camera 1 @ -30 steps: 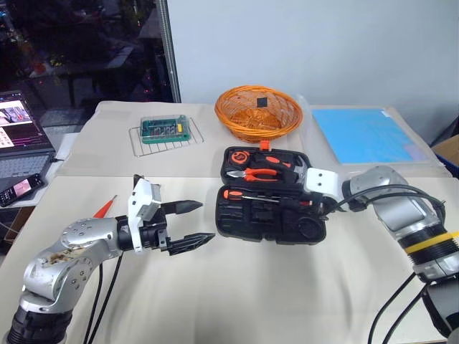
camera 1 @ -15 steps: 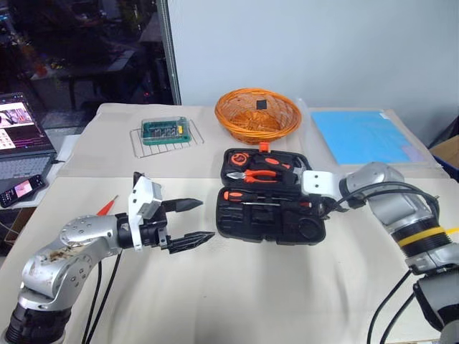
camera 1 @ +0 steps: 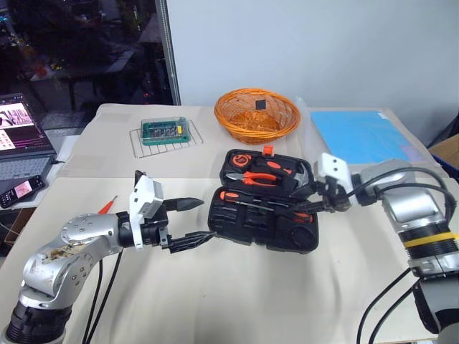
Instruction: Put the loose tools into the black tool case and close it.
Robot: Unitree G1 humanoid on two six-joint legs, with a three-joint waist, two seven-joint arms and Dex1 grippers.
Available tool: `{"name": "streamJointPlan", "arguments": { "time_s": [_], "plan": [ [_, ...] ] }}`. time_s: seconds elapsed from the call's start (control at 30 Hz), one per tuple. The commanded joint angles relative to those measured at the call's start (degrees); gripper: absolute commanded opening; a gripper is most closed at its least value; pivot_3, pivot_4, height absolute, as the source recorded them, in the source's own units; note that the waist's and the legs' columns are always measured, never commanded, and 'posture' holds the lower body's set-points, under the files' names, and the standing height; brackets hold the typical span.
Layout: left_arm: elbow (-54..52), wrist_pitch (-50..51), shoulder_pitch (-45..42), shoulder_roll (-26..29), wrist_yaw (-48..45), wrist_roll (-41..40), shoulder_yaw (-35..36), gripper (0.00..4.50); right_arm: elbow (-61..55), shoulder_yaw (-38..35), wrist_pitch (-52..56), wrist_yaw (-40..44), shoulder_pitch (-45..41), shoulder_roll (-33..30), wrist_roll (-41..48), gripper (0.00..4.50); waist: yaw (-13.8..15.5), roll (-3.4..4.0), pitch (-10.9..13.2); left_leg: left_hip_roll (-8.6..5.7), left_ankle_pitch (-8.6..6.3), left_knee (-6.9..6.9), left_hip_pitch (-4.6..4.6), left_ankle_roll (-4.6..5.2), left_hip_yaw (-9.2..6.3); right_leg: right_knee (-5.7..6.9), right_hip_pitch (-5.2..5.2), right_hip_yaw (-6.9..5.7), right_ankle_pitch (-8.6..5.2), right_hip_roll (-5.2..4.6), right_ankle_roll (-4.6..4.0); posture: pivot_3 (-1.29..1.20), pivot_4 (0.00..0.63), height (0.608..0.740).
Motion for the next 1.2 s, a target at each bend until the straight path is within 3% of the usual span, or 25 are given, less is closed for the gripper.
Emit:
{"name": "streamJointPlan", "arguments": {
  "time_s": [0.03, 0.1, 0.2, 0.27, 0.43, 0.57, 0.67, 0.77, 0.87, 1.03, 1.07, 1.2],
  "plan": [
    [-1.44, -1.48, -0.21, -0.39, 0.62, -0.11, 0.11, 4.5, -5.95, -5.53, 6.2, -7.92, 2.68, 2.6, 3.56, 0.61, 0.0, 0.0, 0.0, 0.0, 0.0, 0.0, 0.0, -0.01, 0.0, 0.02, -0.01, 0.01, 0.01, 0.0, -0.02, 0.0, 0.15, 0.74],
    [-1.49, -1.69, 0.27, -0.67, 0.97, 0.06, 0.13, 4.5, -10.61, -8.25, 7.81, -15.73, 6.84, 6.89, 4.06, 0.08, 0.02, 0.0, 0.0, 0.01, 0.01, 0.0, 0.0, -0.03, 0.0, 0.03, -0.02, 0.01, 0.02, -0.01, -0.04, 0.0, 0.15, 0.74],
    [-1.56, -1.63, 0.69, -0.91, 1.64, 0.0, 0.38, 4.5, -14.38, -8.14, 4.99, -26.8, 13.65, 12.94, -0.12, 0.08, 0.03, 0.0, 0.0, 0.01, 0.04, -0.04, -0.04, -0.13, 0.02, 0.08, -0.1, 0.04, 0.02, -0.01, -0.04, 0.0, 0.15, 0.74],
    [-1.34, -1.84, 0.91, -0.93, 1.79, 0.16, 0.38, 4.5, -13.14, -4.09, 2.32, -31.14, 17.18, 14.57, -4.99, 0.08, 0.0, 0.01, 0.0, 0.01, 0.1, -0.07, -0.03, -0.24, 0.02, 0.15, -0.11, 0.04, 0.01, -0.01, -0.04, 0.0, 0.15, 0.74],
    [-0.89, -2.19, 0.72, -0.89, 2.18, 0.44, 0.04, 4.5, -8.3, 6.9, -3.43, -28.37, 19.33, 9.99, -13.69, 0.08, -0.23, -0.06, -0.07, -0.03, 0.01, -0.06, 0.22, -0.22, 0.13, 0.2, 0.05, 0.11, -0.04, 0.01, -0.05, 0.0, 0.15, 0.74],
    [-0.39, -2.42, 1.49, -1.03, 2.94, 0.87, 0.71, 4.5, -6.86, 7.86, -8.57, -26.74, 18.95, 7.23, -14.87, 0.08, 0.17, -0.17, -0.14, -0.02, -0.17, -0.06, 0.53, -0.51, 0.06, 0.2, 0.18, 0.02, -0.3, -0.01, 0.32, 0.0, 0.15, 0.74],
    [0.14, -2.62, 2.84, -2.26, 5.1, 1.11, 1.88, 4.5, -7.76, 3.43, -11.8, -28.2, 18.39, 7.97, -12.0, 0.08, 0.24, -0.2, -0.16, -0.01, -0.18, -0.07, 0.57, -0.5, 0.06, 0.19, 0.2, 0.03, -0.3, -0.02, 0.3, 0.0, 0.15, 0.74],
    [0.8, -2.39, 4.37, -4.65, 10.3, 1.7, 4.04, 4.5, -12.66, -5.54, -15.17, -28.7, 19.07, 12.07, -1.76, 0.08, 0.28, -0.23, -0.15, -0.01, -0.17, -0.07, 0.37, -0.43, 0.05, 0.17, 0.24, 0.04, -0.12, -0.04, 0.02, 0.0, 0.15, 0.74],
    [1.59, -3.51, 5.12, -7.19, 17.04, 5.25, 5.9, 4.5, -18.64, -12.36, -9.24, -25.64, 20.19, 13.44, 10.71, 0.08, 0.16, -0.17, -0.05, 0.0, 0.05, -0.07, 0.1, -0.08, 0.04, 0.2, 0.0, 0.06, -0.06, 0.0, -0.06, 0.0, 0.15, 0.74],
    [2.36, 2.85, 5.18, -9.53, 30.26, 9.1, 9.62, 4.5, -30.03, -16.28, -3.45, -18.76, 26.23, 6.21, 20.1, 1.3, 0.2, -0.21, -0.02, 0.01, 0.02, -0.23, 0.16, -0.05, -0.01, 0.06, 0.05, 0.02, -0.05, -0.02, -0.07, 0.0, 0.15, 0.74],
    [2.98, 4.72, 4.92, -9.03, 32.08, 9.66, 10.1, 4.5, -31.88, -16.99, -2.78, -17.76, 27.57, 4.73, 21.31, 1.9, 0.2, -0.21, -0.02, 0.01, 0.02, -0.35, 0.19, -0.08, -0.01, -0.03, 0.06, 0.02, -0.05, -0.06, -0.08, 0.0, 0.15, 0.74],
    [5.02, 8.78, 3.56, -6.74, 33.62, 10.09, 10.84, 4.5, -36.48, -20.83, -2.28, -16.53, 32.07, 1.16, 23.98, 3.22, 0.23, -0.26, 0.02, 0.01, -0.09, -0.44, 0.2, -0.31, 0.0, -0.04, 0.01, 0.03, -0.06, -0.05, -0.09, 0.0, 0.15, 0.74]
  ]
}}
